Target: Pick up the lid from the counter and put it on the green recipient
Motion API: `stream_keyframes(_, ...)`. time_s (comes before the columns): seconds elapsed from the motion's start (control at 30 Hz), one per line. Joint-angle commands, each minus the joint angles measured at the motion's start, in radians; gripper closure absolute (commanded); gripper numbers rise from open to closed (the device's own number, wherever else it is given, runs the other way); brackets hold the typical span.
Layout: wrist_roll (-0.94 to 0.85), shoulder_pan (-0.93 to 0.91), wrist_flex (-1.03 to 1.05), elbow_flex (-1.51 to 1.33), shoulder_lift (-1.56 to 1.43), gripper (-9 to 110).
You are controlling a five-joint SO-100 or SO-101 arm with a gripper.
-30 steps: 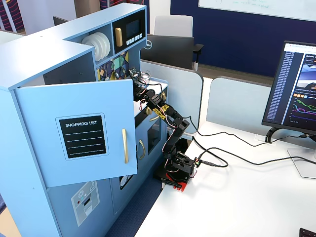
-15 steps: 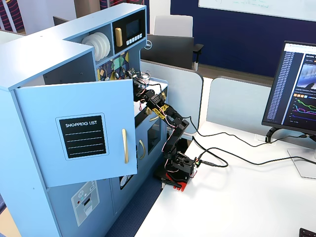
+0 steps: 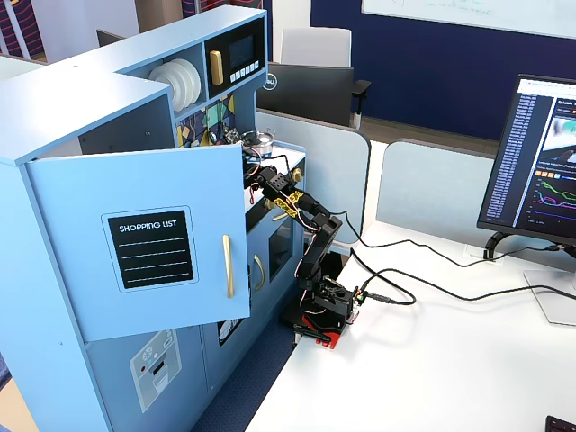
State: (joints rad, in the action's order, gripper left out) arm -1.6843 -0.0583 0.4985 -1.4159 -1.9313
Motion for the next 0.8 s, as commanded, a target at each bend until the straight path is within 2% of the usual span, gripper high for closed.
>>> stream_keyframes(0.0, -0.015, -0.002, -0.014, -0.002, -0.008, 100)
stream_keyframes(0.07, 0.000, -0.006, -0.021, -0.002, -0.008, 83)
stream_keyframes(0.13, 0.023, -0.006, -0.044, -0.003, -0.008, 71)
stream_keyframes(0.27, 0.023, -0.005, -0.089, 0.021, -0.009, 59)
stream_keyframes(0.5, -0.034, 0.015, -0.058, 0.115, -0.121, 60)
stream_keyframes(0.77, -0.041, 0.012, 0.385, -0.037, -0.581, 66)
